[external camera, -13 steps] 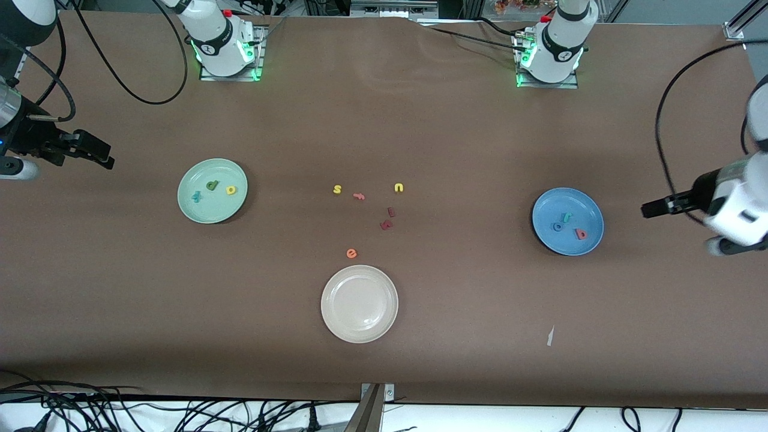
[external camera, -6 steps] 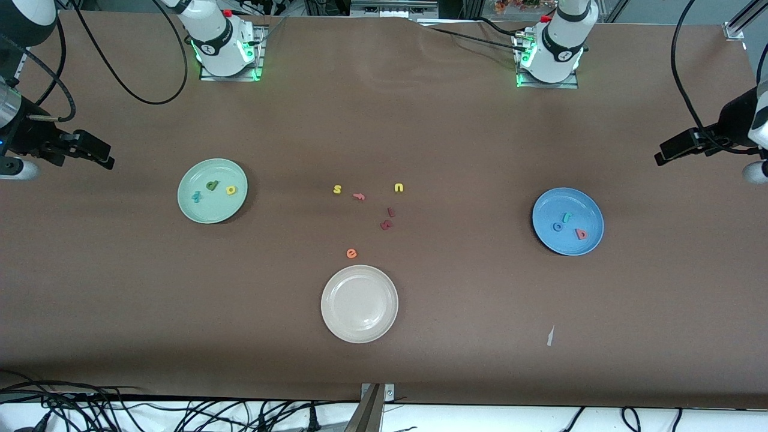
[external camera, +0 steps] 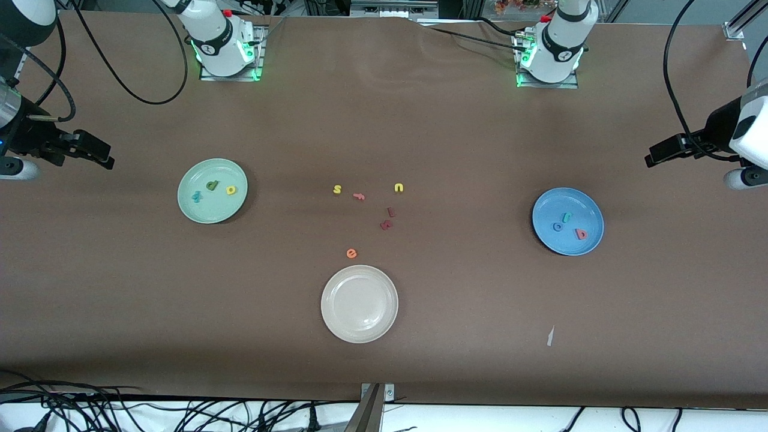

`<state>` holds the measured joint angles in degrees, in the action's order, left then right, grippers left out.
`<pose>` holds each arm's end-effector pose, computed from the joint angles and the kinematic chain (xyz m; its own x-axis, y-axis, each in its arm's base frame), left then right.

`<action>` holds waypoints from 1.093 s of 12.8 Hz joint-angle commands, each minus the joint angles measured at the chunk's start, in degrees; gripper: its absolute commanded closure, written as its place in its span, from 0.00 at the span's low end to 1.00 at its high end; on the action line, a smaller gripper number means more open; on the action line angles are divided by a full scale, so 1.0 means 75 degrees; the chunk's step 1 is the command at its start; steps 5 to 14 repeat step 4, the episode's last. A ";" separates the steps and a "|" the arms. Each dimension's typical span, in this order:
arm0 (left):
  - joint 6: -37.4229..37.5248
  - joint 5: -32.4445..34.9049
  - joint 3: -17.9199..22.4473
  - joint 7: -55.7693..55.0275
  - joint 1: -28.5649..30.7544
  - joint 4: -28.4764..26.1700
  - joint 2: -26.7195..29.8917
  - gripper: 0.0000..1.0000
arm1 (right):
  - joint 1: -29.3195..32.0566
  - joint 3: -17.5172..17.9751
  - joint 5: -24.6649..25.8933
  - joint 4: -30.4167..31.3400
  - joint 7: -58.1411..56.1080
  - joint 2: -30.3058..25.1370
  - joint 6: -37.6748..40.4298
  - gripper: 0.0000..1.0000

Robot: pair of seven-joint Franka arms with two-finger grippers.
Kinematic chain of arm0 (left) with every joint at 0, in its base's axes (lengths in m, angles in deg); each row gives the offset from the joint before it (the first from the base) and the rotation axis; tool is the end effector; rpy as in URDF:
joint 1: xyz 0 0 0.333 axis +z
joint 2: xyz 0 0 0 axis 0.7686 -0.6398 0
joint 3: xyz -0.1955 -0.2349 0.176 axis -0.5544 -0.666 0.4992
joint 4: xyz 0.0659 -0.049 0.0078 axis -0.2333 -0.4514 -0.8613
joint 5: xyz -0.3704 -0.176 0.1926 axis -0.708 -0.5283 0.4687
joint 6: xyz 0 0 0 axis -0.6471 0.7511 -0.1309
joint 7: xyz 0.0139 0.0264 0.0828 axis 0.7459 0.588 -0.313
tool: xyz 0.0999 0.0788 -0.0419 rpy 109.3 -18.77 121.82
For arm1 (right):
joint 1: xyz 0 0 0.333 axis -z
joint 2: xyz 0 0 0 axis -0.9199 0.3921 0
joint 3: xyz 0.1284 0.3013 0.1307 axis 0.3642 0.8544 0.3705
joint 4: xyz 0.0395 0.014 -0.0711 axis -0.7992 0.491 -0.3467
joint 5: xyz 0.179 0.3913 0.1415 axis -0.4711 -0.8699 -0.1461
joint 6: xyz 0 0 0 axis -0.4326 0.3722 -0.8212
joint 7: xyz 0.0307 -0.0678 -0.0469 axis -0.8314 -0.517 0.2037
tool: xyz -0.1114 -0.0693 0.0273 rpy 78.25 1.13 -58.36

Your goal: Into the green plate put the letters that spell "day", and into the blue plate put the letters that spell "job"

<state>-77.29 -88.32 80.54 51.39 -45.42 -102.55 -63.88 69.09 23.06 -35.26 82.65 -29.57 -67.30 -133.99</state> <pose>0.6265 0.0124 0.5836 0.9677 0.2136 -0.1341 0.2188 -0.9755 0.0249 0.6295 -0.0121 0.5712 0.9984 -0.0568 0.0061 -0.0568 -0.9984 0.0051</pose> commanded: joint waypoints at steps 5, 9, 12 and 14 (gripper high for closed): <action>-0.0047 0.0104 0.0014 0.0301 0.0063 -0.0040 0.0099 0.00 | 0.0096 0.0059 -0.0125 -0.0131 0.0015 0.0037 0.0115 0.00; -0.0047 0.0104 0.0014 0.0301 0.0063 -0.0040 0.0099 0.00 | 0.0096 0.0059 -0.0125 -0.0131 0.0015 0.0037 0.0115 0.00; -0.0047 0.0104 0.0014 0.0301 0.0063 -0.0040 0.0099 0.00 | 0.0096 0.0059 -0.0125 -0.0131 0.0015 0.0037 0.0115 0.00; -0.0047 0.0104 0.0014 0.0301 0.0063 -0.0040 0.0099 0.00 | 0.0096 0.0059 -0.0125 -0.0131 0.0015 0.0037 0.0115 0.00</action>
